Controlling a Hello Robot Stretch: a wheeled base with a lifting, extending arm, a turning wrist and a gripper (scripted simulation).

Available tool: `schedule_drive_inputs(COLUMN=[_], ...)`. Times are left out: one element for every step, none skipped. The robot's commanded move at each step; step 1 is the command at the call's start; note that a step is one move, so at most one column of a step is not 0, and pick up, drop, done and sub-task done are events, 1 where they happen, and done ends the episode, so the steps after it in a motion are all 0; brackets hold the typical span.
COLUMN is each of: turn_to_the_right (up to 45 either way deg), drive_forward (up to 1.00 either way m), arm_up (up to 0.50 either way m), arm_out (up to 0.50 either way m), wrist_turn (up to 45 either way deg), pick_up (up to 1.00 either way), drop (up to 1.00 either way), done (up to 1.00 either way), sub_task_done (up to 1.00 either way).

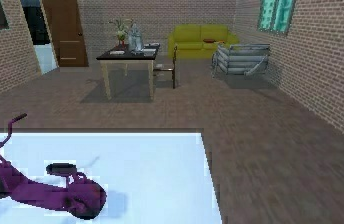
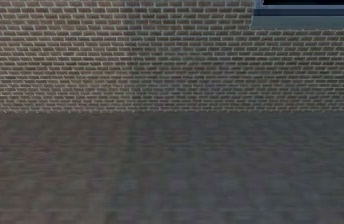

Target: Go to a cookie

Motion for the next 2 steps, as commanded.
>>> schedule_drive_inputs(turn_to_the_right=[0.0,0.0], drive_forward=[1.0,0.4], arm_up=[0.0,0.0], arm_out=[0.0,0.0], wrist_turn=[0.0,0.0], pick_up=[0.0,0.0], drop=[0.0,0.0], done=[0.0,0.0], sub_task_done=[0.0,0.0])
